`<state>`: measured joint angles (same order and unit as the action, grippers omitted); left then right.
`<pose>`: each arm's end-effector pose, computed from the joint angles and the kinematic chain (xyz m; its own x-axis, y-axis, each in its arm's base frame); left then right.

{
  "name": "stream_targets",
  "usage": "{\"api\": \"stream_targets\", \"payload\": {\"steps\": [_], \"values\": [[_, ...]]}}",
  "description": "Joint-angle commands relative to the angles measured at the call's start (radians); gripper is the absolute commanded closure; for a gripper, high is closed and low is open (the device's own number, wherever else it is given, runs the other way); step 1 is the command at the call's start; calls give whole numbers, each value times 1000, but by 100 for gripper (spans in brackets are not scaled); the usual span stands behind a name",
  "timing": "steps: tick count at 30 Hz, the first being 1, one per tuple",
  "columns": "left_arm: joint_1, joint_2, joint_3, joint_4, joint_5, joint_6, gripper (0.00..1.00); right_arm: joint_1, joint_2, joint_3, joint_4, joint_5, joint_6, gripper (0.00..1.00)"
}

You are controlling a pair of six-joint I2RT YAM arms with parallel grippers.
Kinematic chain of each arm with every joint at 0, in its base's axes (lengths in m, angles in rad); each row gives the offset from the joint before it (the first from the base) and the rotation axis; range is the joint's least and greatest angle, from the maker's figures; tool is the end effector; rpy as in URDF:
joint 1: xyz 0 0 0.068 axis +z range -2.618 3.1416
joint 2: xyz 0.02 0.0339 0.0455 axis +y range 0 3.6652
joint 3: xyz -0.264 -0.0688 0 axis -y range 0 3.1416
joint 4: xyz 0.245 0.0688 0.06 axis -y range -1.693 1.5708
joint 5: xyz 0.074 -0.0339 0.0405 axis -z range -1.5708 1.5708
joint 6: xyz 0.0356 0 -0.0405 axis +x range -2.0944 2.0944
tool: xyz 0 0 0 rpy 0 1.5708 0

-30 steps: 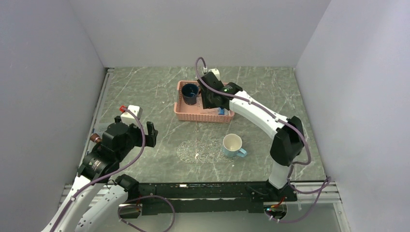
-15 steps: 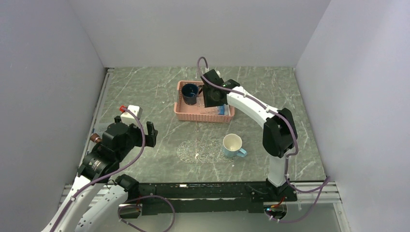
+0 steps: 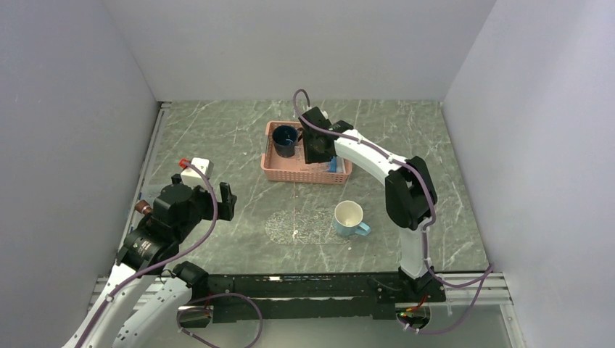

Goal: Prepare toiletry sets of a toothbrush and toothpaste on the tray

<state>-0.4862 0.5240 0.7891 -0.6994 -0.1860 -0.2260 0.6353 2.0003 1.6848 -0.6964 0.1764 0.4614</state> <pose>0.1012 -0.0461 0.3218 -0.4322 -0.0206 -0.9015 0.2196 0.9672 -0.1274 0.3573 0.2556 0.2421 -0.8378 -0.0732 -0.5410 -0.1522 0.9830 0.1028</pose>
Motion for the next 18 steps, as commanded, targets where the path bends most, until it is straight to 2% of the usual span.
{"api": "stream_targets", "payload": {"steps": [1,18], "values": [[0,-14,1,37,-14,6,1,-5,4,56,33,11,23,63],[-2,-18,2,33,-15,5,1,-10,47,68,15,48,36,68]]}}
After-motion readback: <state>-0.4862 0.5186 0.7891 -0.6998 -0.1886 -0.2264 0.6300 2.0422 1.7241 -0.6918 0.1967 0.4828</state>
